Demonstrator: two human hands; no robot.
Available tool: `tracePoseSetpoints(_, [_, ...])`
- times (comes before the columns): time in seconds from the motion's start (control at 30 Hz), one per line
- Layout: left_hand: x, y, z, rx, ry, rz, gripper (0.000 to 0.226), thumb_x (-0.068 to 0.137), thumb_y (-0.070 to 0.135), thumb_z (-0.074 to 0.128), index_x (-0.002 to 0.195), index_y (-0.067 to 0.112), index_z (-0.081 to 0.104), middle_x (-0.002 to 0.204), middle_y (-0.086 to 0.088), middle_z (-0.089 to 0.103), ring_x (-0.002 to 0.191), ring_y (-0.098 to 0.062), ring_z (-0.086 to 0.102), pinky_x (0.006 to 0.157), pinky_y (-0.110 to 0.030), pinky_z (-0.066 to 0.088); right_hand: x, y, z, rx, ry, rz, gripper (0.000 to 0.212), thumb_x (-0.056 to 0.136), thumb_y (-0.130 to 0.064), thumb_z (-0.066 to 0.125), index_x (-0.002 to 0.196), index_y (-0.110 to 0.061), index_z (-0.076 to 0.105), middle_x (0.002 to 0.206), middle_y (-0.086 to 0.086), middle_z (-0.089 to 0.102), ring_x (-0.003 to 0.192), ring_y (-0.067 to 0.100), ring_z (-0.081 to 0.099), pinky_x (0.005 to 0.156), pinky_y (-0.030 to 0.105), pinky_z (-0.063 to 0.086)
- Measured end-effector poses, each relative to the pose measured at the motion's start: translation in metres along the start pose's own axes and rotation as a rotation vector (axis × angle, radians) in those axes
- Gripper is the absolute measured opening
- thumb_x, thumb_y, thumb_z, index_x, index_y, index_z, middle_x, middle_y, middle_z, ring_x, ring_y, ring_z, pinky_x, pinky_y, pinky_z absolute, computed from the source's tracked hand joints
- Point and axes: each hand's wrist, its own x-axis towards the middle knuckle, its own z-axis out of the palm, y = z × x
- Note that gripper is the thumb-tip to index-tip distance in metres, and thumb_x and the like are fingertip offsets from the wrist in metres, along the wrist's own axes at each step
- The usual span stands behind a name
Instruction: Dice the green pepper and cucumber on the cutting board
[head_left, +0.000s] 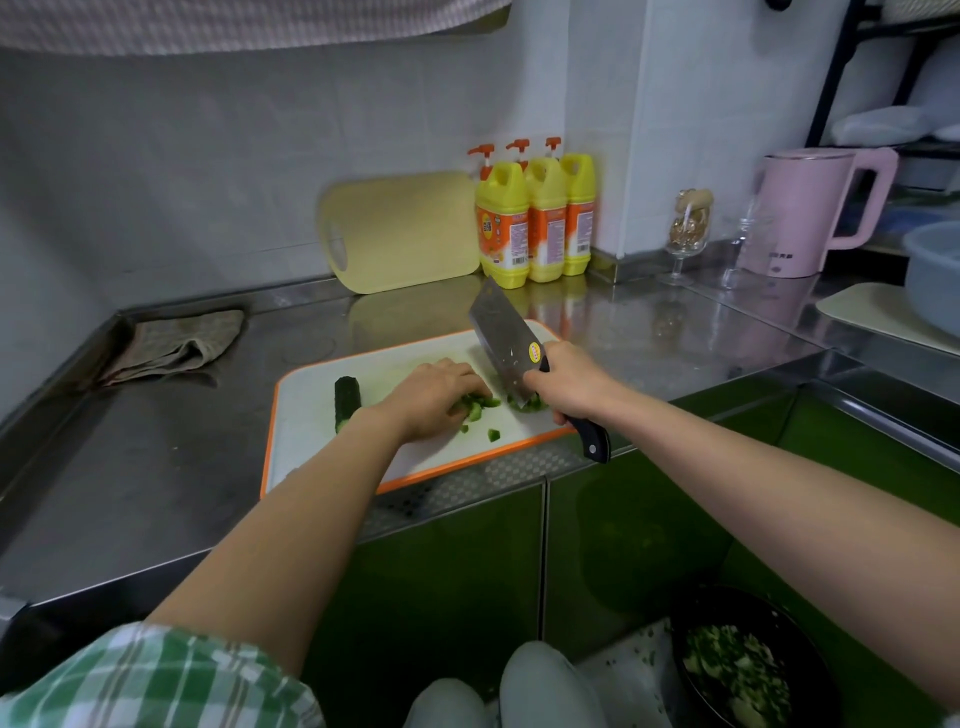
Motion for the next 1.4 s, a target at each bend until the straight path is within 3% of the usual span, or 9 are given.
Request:
tracePoseSetpoints(0.3, [-0.007, 0.013, 0.008, 0.357, 0.031, -0.098, 0.022, 0.099, 0.021, 0.038, 0.115, 0.008, 0.048, 0.117, -0.013, 0.053, 0.106, -0.029, 0.047, 0.088, -0.035, 0.032, -0.002, -0.003, 0.004, 0.034, -0.003, 0.016, 0.016, 0.093, -0.010, 0.044, 0.078, -0.012, 0.046, 0.060, 0.011, 0.052, 0.044, 0.024, 0.056, 0.045, 0.027, 0.043])
tracePoseSetpoints(0.4, [-0.011, 0.012, 0.005, 0.227, 0.125, -0.264, 0.022, 0.101, 0.025, 0.037, 0.112, 0.008, 0.046, 0.116, -0.015, 0.055, 0.105, -0.031, 0.047, 0.086, -0.038, 0.032, -0.004, -0.003, 0.004, 0.084, -0.004, 0.031, 0.014, 0.094, -0.011, 0.045, 0.080, -0.012, 0.047, 0.063, 0.010, 0.053, 0.042, 0.021, 0.055, 0.044, 0.027, 0.043])
tracePoseSetpoints(0.53, [-0.017, 0.007, -0.006, -0.084, 0.383, -0.581, 0.021, 0.102, 0.019, 0.036, 0.109, 0.002, 0.045, 0.112, -0.024, 0.057, 0.102, -0.040, 0.050, 0.075, -0.041, 0.031, -0.013, -0.014, 0.009, 0.164, -0.075, 0.021, 0.019, 0.092, -0.007, 0.046, 0.074, -0.012, 0.046, 0.062, 0.014, 0.052, 0.040, 0.020, 0.051, 0.044, 0.024, 0.041])
tracePoseSetpoints(0.63, [-0.025, 0.007, -0.006, -0.174, 0.434, -0.684, 0.023, 0.103, 0.020, 0.034, 0.108, 0.000, 0.045, 0.112, -0.025, 0.057, 0.103, -0.042, 0.051, 0.076, -0.042, 0.034, -0.024, -0.026, 0.019, 0.218, -0.153, 0.056, 0.021, 0.093, -0.006, 0.047, 0.072, -0.010, 0.048, 0.058, 0.012, 0.051, 0.039, 0.019, 0.047, 0.039, 0.021, 0.039])
tracePoseSetpoints(0.83, [-0.034, 0.016, -0.005, -0.171, 0.419, -0.701, 0.022, 0.102, 0.016, 0.036, 0.112, -0.001, 0.047, 0.113, -0.025, 0.059, 0.103, -0.042, 0.052, 0.081, -0.044, 0.039, -0.033, -0.024, 0.036, 0.197, -0.244, 0.155, 0.017, 0.091, -0.002, 0.042, 0.076, -0.005, 0.048, 0.059, 0.013, 0.049, 0.042, 0.021, 0.046, 0.039, 0.021, 0.039])
tracePoseSetpoints(1.1, [-0.024, 0.023, 0.001, -0.027, 0.310, -0.530, 0.027, 0.100, 0.026, 0.043, 0.117, 0.008, 0.054, 0.115, -0.015, 0.059, 0.106, -0.033, 0.051, 0.085, -0.041, 0.038, -0.006, -0.004, 0.004, -0.062, -0.080, 0.186, 0.017, 0.086, -0.001, 0.043, 0.071, -0.006, 0.047, 0.052, 0.012, 0.053, 0.041, 0.022, 0.049, 0.046, 0.026, 0.043])
tracePoseSetpoints(1.23, [-0.020, 0.029, 0.007, 0.081, 0.250, -0.481, 0.032, 0.097, 0.035, 0.048, 0.117, 0.014, 0.060, 0.114, -0.010, 0.060, 0.109, -0.030, 0.049, 0.086, -0.039, 0.037, 0.002, -0.010, 0.008, 0.011, -0.108, 0.129, 0.005, 0.087, -0.005, 0.043, 0.087, -0.008, 0.048, 0.062, 0.013, 0.054, 0.043, 0.022, 0.052, 0.046, 0.026, 0.043])
tracePoseSetpoints(1.4, [-0.028, 0.033, 0.008, -0.036, 0.171, -0.504, 0.046, 0.085, 0.042, 0.057, 0.127, 0.022, 0.058, 0.123, -0.008, 0.056, 0.116, -0.028, 0.044, 0.095, -0.038, 0.035, -0.003, -0.020, 0.015, -0.082, -0.184, 0.089, 0.009, 0.092, -0.005, 0.042, 0.094, -0.002, 0.050, 0.060, 0.013, 0.054, 0.041, 0.020, 0.050, 0.041, 0.023, 0.040])
